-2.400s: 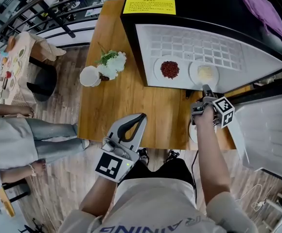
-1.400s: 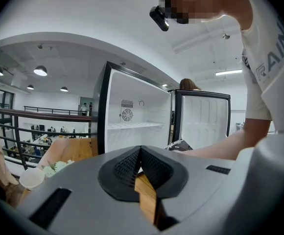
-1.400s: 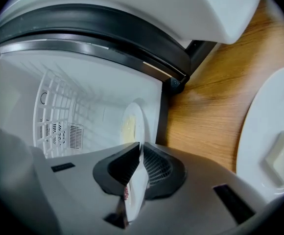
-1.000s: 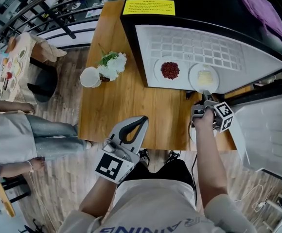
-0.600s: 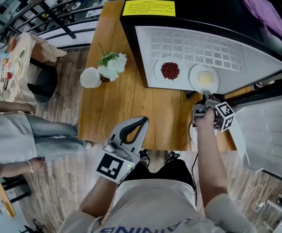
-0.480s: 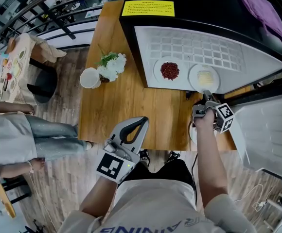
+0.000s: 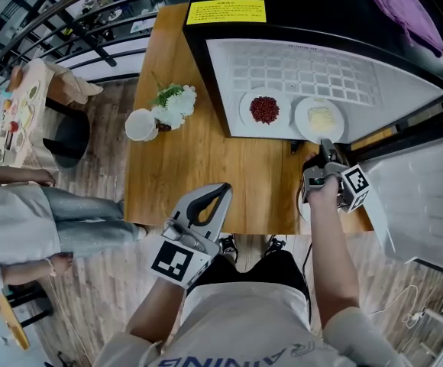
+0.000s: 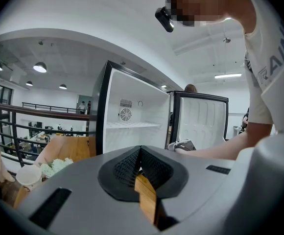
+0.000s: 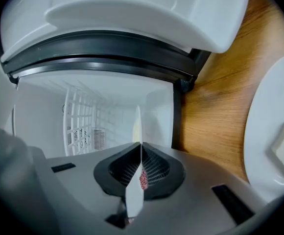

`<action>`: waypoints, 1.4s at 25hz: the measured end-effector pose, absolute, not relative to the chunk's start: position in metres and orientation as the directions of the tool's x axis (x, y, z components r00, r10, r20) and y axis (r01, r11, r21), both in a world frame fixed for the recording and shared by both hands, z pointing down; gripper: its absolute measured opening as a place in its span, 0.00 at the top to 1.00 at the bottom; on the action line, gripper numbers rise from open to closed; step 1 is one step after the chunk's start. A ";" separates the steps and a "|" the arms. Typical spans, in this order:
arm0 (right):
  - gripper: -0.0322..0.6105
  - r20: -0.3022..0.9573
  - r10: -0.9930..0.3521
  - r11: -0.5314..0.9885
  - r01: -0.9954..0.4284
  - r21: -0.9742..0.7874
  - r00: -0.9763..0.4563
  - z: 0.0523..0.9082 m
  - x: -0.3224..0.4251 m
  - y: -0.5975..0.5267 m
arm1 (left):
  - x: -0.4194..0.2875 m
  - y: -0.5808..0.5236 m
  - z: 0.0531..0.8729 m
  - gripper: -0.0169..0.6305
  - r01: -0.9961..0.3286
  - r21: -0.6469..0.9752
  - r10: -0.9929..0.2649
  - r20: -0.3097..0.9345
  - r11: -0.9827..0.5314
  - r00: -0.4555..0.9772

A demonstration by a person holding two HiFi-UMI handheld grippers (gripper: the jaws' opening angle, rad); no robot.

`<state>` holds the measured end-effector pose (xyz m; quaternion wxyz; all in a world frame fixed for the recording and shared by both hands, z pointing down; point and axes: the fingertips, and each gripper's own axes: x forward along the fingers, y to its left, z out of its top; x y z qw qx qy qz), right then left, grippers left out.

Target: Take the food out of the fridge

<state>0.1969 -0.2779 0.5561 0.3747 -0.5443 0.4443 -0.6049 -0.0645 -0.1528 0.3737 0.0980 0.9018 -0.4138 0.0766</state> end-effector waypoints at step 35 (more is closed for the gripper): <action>0.91 0.234 -0.882 -0.223 -0.075 -0.972 -0.410 0.496 0.122 -0.081 | -0.069 -0.046 0.344 0.96 -0.759 0.008 -0.751 0.140 -0.651 0.645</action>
